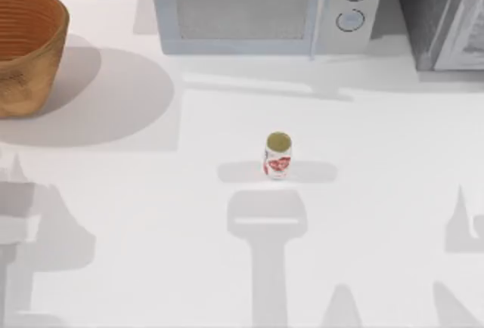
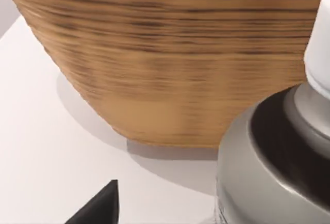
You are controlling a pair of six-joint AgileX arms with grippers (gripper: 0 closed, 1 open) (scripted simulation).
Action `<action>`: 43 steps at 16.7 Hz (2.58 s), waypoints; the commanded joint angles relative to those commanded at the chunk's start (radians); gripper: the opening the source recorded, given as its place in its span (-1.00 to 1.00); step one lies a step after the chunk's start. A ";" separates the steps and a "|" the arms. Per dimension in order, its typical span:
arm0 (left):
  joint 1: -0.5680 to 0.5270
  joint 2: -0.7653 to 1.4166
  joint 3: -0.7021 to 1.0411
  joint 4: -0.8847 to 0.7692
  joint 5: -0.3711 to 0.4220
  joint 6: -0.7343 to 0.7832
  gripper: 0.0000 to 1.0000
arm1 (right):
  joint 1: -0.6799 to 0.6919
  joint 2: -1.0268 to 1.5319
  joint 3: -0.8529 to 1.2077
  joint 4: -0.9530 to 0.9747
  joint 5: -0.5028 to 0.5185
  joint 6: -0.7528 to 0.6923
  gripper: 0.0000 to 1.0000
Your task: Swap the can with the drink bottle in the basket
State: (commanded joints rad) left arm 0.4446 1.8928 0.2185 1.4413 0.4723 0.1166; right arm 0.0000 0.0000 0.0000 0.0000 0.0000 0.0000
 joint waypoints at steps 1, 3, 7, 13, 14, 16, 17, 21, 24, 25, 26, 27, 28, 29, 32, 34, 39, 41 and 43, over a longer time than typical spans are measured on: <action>-0.017 0.021 0.023 0.000 -0.016 -0.004 1.00 | 0.000 0.000 0.000 0.000 0.000 0.000 1.00; -0.035 0.044 0.047 0.001 -0.033 -0.009 1.00 | 0.000 0.000 0.000 0.000 0.000 0.000 1.00; -0.035 0.045 0.047 0.001 -0.034 -0.009 0.85 | 0.000 0.000 0.000 0.000 0.000 0.000 1.00; -0.035 0.045 0.047 0.001 -0.034 -0.009 -0.06 | 0.000 0.000 0.000 0.000 0.000 0.000 1.00; -0.035 0.045 0.047 0.001 -0.034 -0.009 -0.21 | 0.000 0.000 0.000 0.000 0.000 0.000 1.00; -0.035 0.045 0.047 0.001 -0.034 -0.009 -0.51 | 0.000 0.000 0.000 0.000 0.000 0.000 1.00; -0.035 0.045 0.047 0.001 -0.034 -0.009 -0.66 | 0.000 0.000 0.000 0.000 0.000 0.000 1.00; -0.035 0.045 0.047 0.001 -0.034 -0.009 -1.00 | 0.000 0.000 0.000 0.000 0.000 0.000 1.00; -0.035 0.045 0.047 0.001 -0.034 -0.009 -1.00 | 0.000 0.000 0.000 0.000 0.000 0.000 1.00; -0.035 0.045 0.047 0.001 -0.034 -0.009 -1.00 | 0.000 0.000 0.000 0.000 0.000 0.000 1.00; -0.035 0.045 0.047 0.001 -0.034 -0.009 -1.00 | 0.000 0.000 0.000 0.000 0.000 0.000 1.00; -0.035 0.045 0.047 0.001 -0.034 -0.009 -1.00 | 0.000 0.000 0.000 0.000 0.000 0.000 1.00; -0.035 0.044 0.046 0.001 -0.033 -0.008 -1.00 | 0.000 0.000 0.000 0.000 0.000 0.000 1.00; -0.034 0.044 0.046 0.001 -0.034 -0.008 -1.00 | 0.000 0.000 0.000 0.000 0.000 0.000 1.00; 0.012 0.001 0.067 -0.047 -0.046 -0.009 -1.00 | 0.000 0.000 0.000 0.000 0.000 0.000 1.00; 0.064 -0.053 0.102 -0.117 -0.063 -0.010 -1.00 | 0.000 0.000 0.000 0.000 0.000 0.000 1.00; 0.160 -0.209 0.278 -0.393 -0.116 -0.014 -1.00 | 0.000 0.000 0.000 0.000 0.000 0.000 1.00; 0.157 -0.261 0.380 -0.532 -0.135 -0.016 -1.00 | 0.000 0.000 0.000 0.000 0.000 0.000 1.00; 0.130 -0.304 0.491 -0.679 -0.153 -0.019 -1.00 | 0.000 0.000 0.000 0.000 0.000 0.000 1.00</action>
State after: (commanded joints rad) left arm 0.5748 1.5889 0.7095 0.7621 0.3197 0.0977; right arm 0.0000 0.0000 0.0000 0.0000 0.0000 0.0000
